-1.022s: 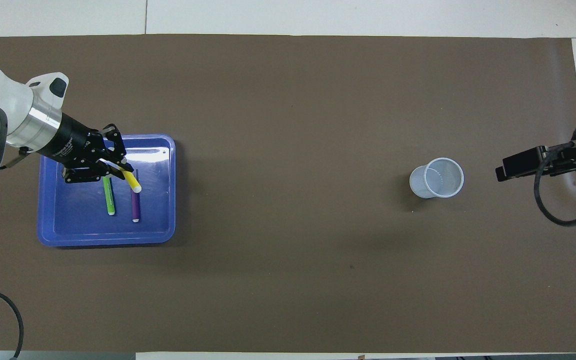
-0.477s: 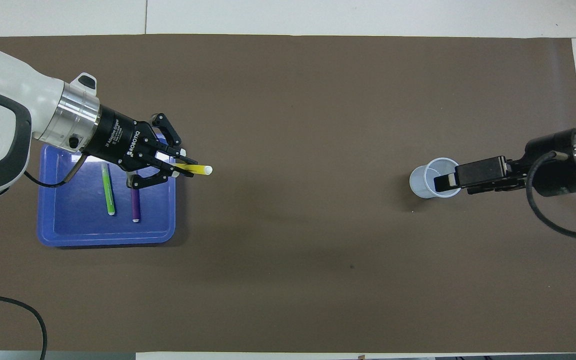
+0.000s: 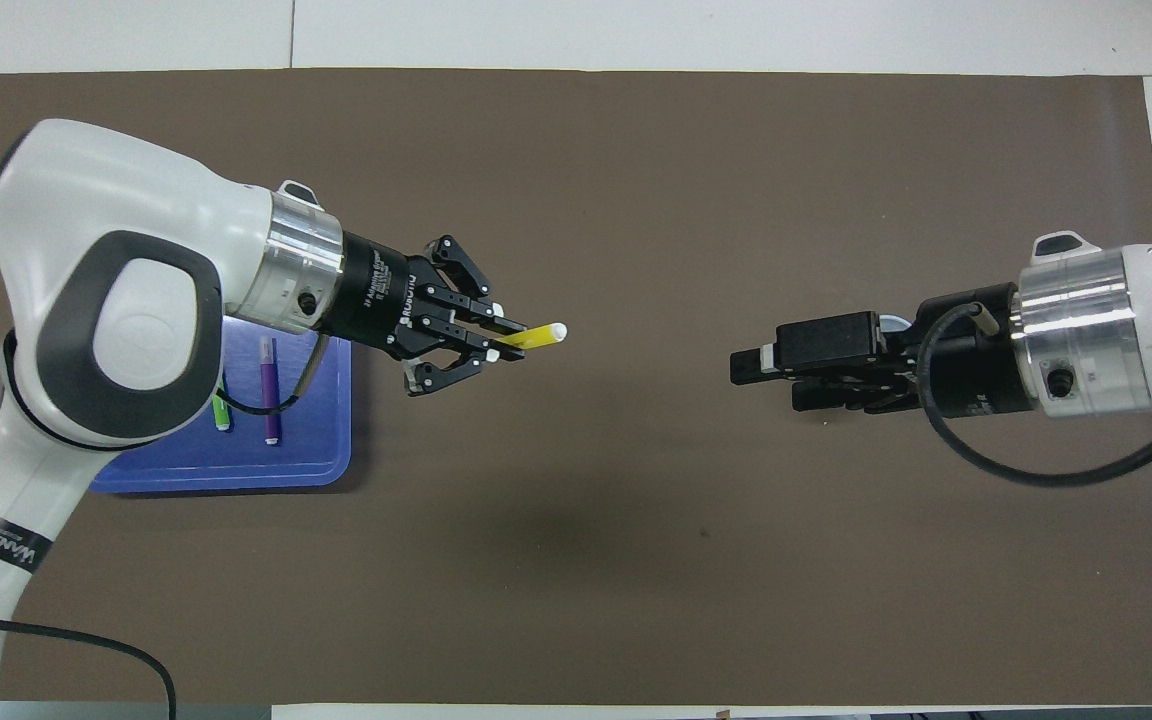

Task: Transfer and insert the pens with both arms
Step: 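Lift the yellow pen with the left gripper while the right gripper approaches, then grasp the yellow pen tip with the right gripper, open the left gripper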

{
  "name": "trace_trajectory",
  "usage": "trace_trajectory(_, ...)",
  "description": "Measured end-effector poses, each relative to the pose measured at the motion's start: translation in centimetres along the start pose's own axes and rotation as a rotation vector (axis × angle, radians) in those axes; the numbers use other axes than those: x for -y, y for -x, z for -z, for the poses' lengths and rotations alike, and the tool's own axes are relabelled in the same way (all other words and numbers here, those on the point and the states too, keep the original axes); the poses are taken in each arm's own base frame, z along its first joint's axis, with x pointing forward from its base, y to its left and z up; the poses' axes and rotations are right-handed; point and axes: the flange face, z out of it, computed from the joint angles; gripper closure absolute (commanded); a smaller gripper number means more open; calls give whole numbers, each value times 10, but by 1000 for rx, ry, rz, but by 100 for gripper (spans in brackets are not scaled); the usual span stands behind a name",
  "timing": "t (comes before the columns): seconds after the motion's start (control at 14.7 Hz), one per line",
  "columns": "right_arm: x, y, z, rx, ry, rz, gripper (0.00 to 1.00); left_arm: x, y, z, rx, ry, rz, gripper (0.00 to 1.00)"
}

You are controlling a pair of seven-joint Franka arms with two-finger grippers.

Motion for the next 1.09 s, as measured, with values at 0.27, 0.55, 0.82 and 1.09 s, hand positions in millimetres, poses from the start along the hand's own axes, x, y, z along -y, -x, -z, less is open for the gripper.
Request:
trace_trajectory(0.27,30,7,-35,-67,-12,31,0,10,16,-14,22,59,40,100)
trace_trajectory(0.55,49,14,-67,-156,-30,-38,4,15,16,-15,57,115,67,100)
trace_trajectory(0.82,38,6,-76,-165,-16,-21,13,22,20,-13,67,123,66,100)
trace_trajectory(1.09,32,-4,-92,-175,0,0,18,25,22,-11,68,128,64,100)
